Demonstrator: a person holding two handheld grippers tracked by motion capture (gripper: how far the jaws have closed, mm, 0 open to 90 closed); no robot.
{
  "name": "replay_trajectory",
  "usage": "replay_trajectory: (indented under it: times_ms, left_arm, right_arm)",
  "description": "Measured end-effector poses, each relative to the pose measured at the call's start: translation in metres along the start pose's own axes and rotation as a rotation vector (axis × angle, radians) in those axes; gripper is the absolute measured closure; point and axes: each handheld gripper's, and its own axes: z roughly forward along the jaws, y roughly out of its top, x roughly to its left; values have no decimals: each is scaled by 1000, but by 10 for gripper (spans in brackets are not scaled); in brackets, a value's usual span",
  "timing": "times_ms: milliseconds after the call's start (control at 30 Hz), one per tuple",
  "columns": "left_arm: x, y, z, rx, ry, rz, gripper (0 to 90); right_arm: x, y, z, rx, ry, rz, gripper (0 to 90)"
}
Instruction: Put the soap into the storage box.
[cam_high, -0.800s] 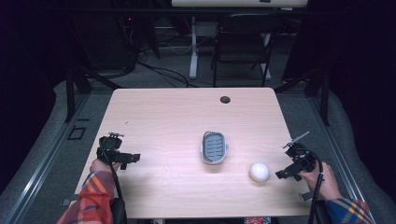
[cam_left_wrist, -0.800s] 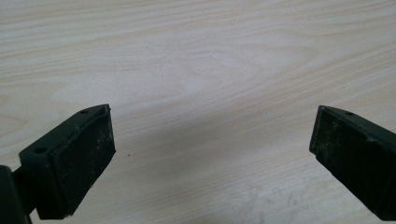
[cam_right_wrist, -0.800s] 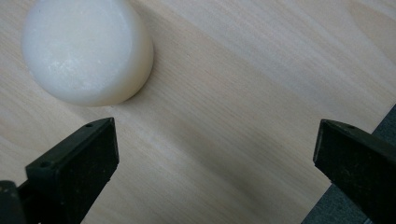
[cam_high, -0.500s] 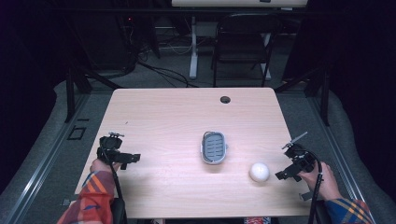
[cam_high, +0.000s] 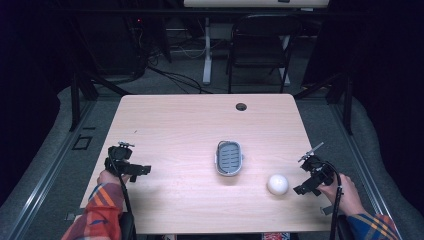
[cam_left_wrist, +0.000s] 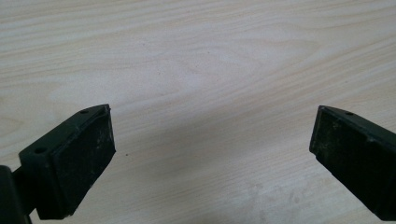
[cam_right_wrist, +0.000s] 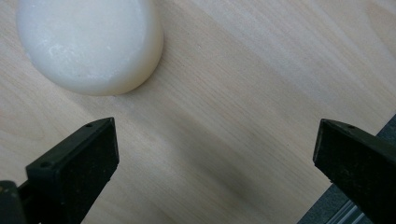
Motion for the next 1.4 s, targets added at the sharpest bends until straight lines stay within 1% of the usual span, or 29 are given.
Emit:
replay_trajectory:
  times_ms: [33,67,133,167,200,233,267,300,333,367,400,433,467,500,533,600,633,733,767,967,1000,1033,1167,1200,1233,1267,1333,1367,1400]
  left_arm:
    - [0,0,0,0,0,0,1]
    - [0,0,0,0,2,0,2]
    - [0,0,0,0,1,0,1]
    - [0,0,0,1,1,2,2]
    - [-1,0,1,1,1,-1,1]
    - [-1,0,1,1,1,-1,1]
    - [-1,0,1,2,0,-1,1]
    - [-1,0,1,2,0,-1,1]
    - [-1,0,1,5,-2,3,1]
    - [-1,0,1,5,-2,3,1]
    - [-1,0,1,2,-3,1,1]
    - [-1,0,1,2,-3,1,1]
    - [0,0,1,5,-2,2,1]
    - [0,0,1,5,-2,2,1]
    - [-1,0,1,3,-3,0,1]
    - [-1,0,1,6,-4,2,1]
    - [-1,0,1,6,-4,2,1]
    - [-1,1,2,7,1,4,1]
    - [-1,1,2,8,-1,4,1]
    - [-2,1,3,9,-4,2,1]
    - [-1,1,3,13,-6,4,1]
    - [-1,1,3,13,-6,4,1]
    - [-2,1,3,12,-7,3,1]
    - [-1,1,3,15,-6,5,1]
    - [-1,1,3,15,-6,5,1]
    - [-1,1,3,16,-7,3,1]
    - [-1,1,3,14,-8,5,1]
    - [-1,1,3,14,-8,3,1]
    - [-1,1,3,15,-8,3,1]
  right_arm:
    - [0,0,0,0,0,0,0]
    - [0,2,-2,23,-3,-23,0]
    - [2,2,-1,18,-1,-25,0]
    - [1,3,-2,37,-8,-42,0]
    - [5,2,2,-19,9,0,0]
    - [6,2,3,-24,1,3,0]
    - [5,5,-1,22,-11,-40,0]
    - [5,5,-1,22,-11,-40,0]
    - [10,4,4,-45,3,5,0]
    - [10,5,5,-37,-1,-6,0]
    - [9,9,0,34,-14,-64,0]
    - [9,9,0,34,-14,-64,0]
    - [10,13,-1,70,-22,-106,0]
    - [10,13,-1,70,-22,-106,0]
    - [14,13,2,29,-8,-80,0]
    - [17,15,2,22,-2,-83,0]
    - [17,17,1,42,-7,-100,0]
    - [22,20,4,43,1,-111,0]
    - [23,21,3,63,-8,-127,0]
    - [31,25,8,52,5,-138,0]
    - [33,29,9,78,9,-162,0]
    - [35,29,10,72,10,-162,0]
    - [39,34,12,95,24,-178,0]
    - [41,37,12,106,25,-195,0]
    - [41,37,12,106,25,-195,0]
    - [44,37,16,86,32,-179,0]
    - [45,40,16,112,27,-200,0]
    - [46,41,18,97,41,-186,0]
    - [46,43,18,112,38,-201,0]
